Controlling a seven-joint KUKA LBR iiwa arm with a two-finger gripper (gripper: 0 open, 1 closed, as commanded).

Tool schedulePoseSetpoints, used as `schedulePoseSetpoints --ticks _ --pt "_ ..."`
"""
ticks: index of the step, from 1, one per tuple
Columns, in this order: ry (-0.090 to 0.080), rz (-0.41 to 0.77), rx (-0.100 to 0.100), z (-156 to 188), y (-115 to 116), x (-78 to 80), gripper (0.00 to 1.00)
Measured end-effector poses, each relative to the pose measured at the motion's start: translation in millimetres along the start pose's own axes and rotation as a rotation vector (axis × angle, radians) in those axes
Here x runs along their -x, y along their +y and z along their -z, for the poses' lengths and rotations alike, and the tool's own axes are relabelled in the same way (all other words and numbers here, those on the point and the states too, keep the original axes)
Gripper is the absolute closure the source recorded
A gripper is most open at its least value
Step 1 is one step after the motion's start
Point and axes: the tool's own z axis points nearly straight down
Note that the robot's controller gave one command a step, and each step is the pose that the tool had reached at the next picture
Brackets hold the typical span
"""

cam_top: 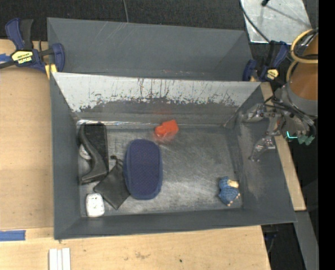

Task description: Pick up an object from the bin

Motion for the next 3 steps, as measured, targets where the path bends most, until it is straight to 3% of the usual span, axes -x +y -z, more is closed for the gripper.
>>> schedulePoseSetpoints --ticks 1,2,3 --pt "0.004 0.043 0.002 -87.8 17.9 -65.1 0.00" --pt "-0.018 0.253 -0.009 -125.3 10.8 -81.7 0.00" --pt "-0.022 0.255 -0.007 -124.2 13.1 -80.1 1.00"
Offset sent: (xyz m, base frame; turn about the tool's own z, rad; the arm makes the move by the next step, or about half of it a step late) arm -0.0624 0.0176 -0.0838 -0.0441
